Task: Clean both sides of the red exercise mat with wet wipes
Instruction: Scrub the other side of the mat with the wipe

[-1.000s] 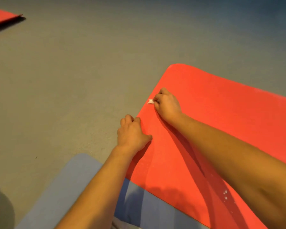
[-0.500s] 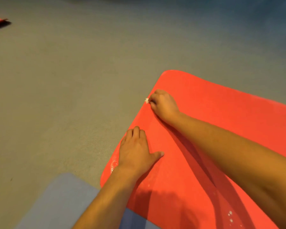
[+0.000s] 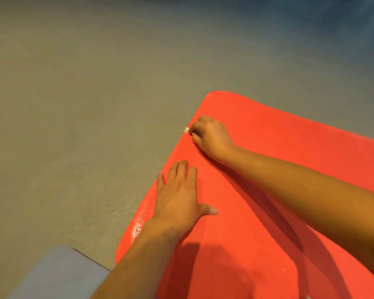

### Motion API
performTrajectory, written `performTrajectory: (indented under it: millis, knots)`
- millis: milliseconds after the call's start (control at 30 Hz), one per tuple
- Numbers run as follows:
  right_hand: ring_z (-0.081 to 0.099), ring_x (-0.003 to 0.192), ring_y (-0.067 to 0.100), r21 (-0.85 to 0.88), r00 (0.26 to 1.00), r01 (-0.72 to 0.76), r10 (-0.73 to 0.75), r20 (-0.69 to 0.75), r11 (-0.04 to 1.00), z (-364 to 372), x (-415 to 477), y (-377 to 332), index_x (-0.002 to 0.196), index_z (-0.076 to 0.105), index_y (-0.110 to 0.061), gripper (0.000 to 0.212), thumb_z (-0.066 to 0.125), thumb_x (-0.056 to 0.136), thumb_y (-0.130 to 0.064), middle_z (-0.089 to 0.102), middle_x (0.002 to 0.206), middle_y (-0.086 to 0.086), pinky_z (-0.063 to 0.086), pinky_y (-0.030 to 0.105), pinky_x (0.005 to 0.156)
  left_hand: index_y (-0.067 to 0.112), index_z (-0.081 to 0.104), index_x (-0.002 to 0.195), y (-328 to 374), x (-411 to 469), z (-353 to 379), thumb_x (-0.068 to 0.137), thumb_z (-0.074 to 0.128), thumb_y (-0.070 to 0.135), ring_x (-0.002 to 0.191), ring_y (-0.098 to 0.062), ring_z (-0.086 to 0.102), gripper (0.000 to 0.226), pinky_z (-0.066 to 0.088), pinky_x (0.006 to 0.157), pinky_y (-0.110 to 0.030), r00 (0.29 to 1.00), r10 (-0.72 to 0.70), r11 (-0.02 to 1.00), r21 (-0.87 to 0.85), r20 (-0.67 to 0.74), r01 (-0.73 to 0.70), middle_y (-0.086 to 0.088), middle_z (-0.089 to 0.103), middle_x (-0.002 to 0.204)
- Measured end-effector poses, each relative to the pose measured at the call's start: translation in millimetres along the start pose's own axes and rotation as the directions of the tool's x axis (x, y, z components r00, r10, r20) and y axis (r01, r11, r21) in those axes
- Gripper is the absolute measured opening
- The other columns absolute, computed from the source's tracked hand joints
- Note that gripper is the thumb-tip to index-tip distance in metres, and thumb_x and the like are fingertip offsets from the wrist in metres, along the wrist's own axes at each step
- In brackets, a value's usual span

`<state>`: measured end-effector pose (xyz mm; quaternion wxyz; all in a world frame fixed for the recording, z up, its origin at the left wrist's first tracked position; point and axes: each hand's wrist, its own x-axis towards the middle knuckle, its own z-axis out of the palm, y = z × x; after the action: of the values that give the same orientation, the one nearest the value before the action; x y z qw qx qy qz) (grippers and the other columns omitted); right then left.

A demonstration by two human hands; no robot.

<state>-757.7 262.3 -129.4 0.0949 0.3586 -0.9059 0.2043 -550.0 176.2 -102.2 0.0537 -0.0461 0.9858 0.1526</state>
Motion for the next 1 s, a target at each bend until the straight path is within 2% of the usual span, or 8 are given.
performTrajectory:
  millis: [67,233,333,467,667,833,933,1000]
  knots:
    - [0.063,0.09,0.032,-0.052,0.996,-0.084,0.082,-0.026,0.995,1.5,27.3,23.2,0.09,0.075,-0.016,0.02,0.059,0.079,-0.014,0.067,0.092,0.009,0.048,0.038,0.073,0.023,0.037,0.141,2.3,-1.5,1.6,0.066,0.071,0.083,0.157,-0.02,0.011,0.102,0.02,0.124,-0.053,0.999,-0.003,1.0,-0.01,0.033,0.003,0.001,0.015,0.17]
    - [0.066,0.094,0.037,-0.18,0.949,-0.315,0.315,-0.032,0.932,-4.8,100.7,81.7,0.096,0.078,-0.015,0.027,0.057,0.08,-0.01,0.071,0.1,0.014,0.051,0.039,0.075,0.025,0.029,0.152,0.6,5.5,2.5,0.067,0.071,0.082,0.159,-0.019,0.004,0.11,0.016,0.126,-0.052,0.998,-0.012,1.0,-0.026,0.059,0.014,0.003,0.01,0.171]
    - [0.068,0.095,0.036,-0.173,0.904,-0.425,0.427,-0.031,0.888,-6.8,118.9,88.3,0.097,0.078,-0.016,0.028,0.057,0.08,-0.009,0.073,0.101,0.014,0.054,0.039,0.077,0.035,0.01,0.163,-0.1,5.6,2.6,0.071,0.07,0.081,0.16,-0.019,-0.003,0.118,0.011,0.128,-0.053,0.996,-0.006,0.999,-0.041,0.089,0.009,0.003,0.002,0.173]
    - [0.064,0.09,0.038,-0.194,0.952,-0.306,0.305,-0.037,0.932,-2.2,99.6,71.2,0.09,0.077,-0.012,0.025,0.056,0.077,-0.005,0.068,0.099,0.014,0.047,0.037,0.068,0.041,0.011,0.164,2.0,6.3,0.7,0.074,0.068,0.08,0.16,-0.02,-0.008,0.113,0.008,0.128,-0.055,0.995,0.004,1.0,-0.025,0.101,-0.001,0.002,-0.004,0.174]
    - [0.062,0.087,0.035,-0.191,0.987,-0.159,0.155,-0.037,0.969,3.8,79.8,75.5,0.082,0.074,-0.012,0.02,0.056,0.076,-0.006,0.067,0.092,0.011,0.049,0.039,0.065,0.04,0.008,0.165,4.6,6.3,2.4,0.078,0.066,0.078,0.16,-0.021,-0.014,0.111,0.003,0.129,-0.054,0.992,-0.005,1.0,-0.02,0.123,0.007,-0.001,-0.012,0.174]
    - [0.066,0.094,0.04,-0.303,0.952,-0.305,0.3,-0.064,0.903,-12.1,117.4,105.2,0.096,0.075,-0.005,0.025,0.054,0.082,-0.006,0.069,0.101,0.02,0.052,0.041,0.075,0.041,0.002,0.165,4.1,4.8,4.5,0.083,0.062,0.077,0.159,-0.02,-0.021,0.108,-0.001,0.129,-0.053,0.99,-0.002,1.0,-0.027,0.142,0.006,0.001,-0.02,0.173]
    - [0.068,0.093,0.041,-0.268,0.91,-0.413,0.409,-0.074,0.871,-18.3,125.2,123.0,0.095,0.076,-0.007,0.025,0.055,0.081,-0.004,0.071,0.1,0.021,0.054,0.041,0.076,0.042,-0.002,0.165,4.0,5.7,3.8,0.083,0.062,0.077,0.157,-0.018,-0.025,0.109,-0.004,0.129,-0.051,0.988,-0.002,0.999,-0.039,0.151,0.008,0.003,-0.024,0.171]
    - [0.068,0.09,0.039,-0.242,0.912,-0.407,0.408,-0.048,0.881,-19.7,120.3,123.4,0.09,0.076,-0.01,0.028,0.053,0.076,-0.005,0.072,0.096,0.018,0.056,0.04,0.075,0.042,-0.002,0.165,4.1,5.9,3.1,0.083,0.061,0.077,0.157,-0.019,-0.025,0.109,-0.004,0.129,-0.051,0.988,0.003,0.999,-0.037,0.155,0.003,0.003,-0.025,0.171]
